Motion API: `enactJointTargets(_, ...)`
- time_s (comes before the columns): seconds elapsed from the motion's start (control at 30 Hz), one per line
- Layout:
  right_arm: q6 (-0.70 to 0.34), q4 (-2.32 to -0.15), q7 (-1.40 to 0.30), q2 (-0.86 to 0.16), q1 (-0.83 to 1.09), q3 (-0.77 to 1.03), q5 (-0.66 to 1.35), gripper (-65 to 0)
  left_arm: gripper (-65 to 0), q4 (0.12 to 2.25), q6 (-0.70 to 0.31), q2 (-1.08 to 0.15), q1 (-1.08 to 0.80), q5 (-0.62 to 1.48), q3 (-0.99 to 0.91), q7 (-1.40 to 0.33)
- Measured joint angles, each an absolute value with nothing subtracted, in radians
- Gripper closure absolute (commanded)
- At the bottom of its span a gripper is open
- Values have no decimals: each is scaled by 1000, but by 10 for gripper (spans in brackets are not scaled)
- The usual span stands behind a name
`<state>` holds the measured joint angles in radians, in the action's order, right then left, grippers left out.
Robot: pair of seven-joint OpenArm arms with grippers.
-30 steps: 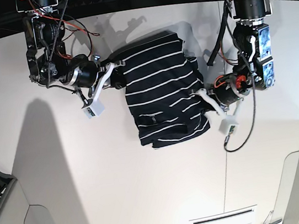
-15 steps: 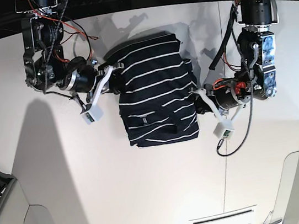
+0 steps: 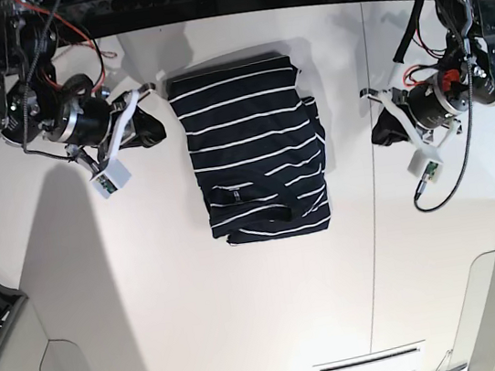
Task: Fold the T-shirt properly
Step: 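Open both grippers and lift them away from the shirt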
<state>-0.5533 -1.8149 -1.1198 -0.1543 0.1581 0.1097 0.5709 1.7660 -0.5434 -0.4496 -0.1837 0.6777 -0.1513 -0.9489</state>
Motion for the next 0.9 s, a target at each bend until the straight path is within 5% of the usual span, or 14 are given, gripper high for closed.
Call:
enactJointTargets(0.47,-579,-1990,-1235,-435,441,107,878,0,-13,2109,-563,-411,-765,650,-402,-937)
enactJointTargets(0.9,-580,-1982,-1299,-592,744,105,962,0,-13,2078,-562,-307,-1109,422,-406,-812)
